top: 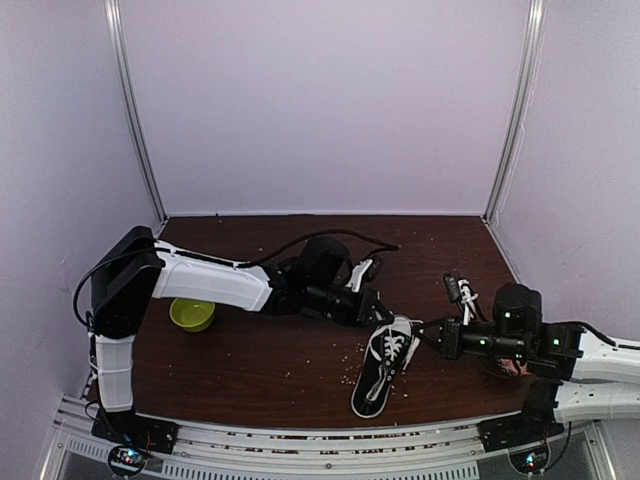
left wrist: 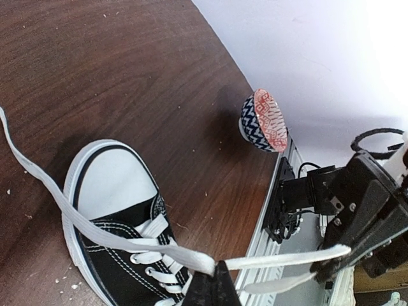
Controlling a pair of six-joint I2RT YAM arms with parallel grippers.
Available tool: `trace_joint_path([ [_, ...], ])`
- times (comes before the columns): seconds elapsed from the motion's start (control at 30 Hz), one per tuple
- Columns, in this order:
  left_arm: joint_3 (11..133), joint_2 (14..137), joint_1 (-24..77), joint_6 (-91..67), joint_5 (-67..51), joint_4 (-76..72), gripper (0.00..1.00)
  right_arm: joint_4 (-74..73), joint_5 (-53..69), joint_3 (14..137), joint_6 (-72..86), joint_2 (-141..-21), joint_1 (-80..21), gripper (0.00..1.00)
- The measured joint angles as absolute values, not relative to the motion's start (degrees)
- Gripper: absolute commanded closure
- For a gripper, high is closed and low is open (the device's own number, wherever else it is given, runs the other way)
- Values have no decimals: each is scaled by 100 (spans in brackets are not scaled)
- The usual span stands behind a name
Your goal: Tie the shoes
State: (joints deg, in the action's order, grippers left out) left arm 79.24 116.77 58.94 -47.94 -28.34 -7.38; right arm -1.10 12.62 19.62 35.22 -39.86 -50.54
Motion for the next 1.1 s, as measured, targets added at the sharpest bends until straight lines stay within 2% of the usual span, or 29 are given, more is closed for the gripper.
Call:
trace_joint_path([
  [0.4,7929,11677,5894,-4836,-2875,-589,100,770,283,2316,3173,-4993,-6023,100],
  [0.8,7972,11677,5892,-4908,-2895,-521,100,1437,-386,2290,1743,-5476,-6160,100],
  [1.1,8007,11677,5887,-4947,-2860,-412,100,1844,-515,2283,1382,-6525,-6257,100],
])
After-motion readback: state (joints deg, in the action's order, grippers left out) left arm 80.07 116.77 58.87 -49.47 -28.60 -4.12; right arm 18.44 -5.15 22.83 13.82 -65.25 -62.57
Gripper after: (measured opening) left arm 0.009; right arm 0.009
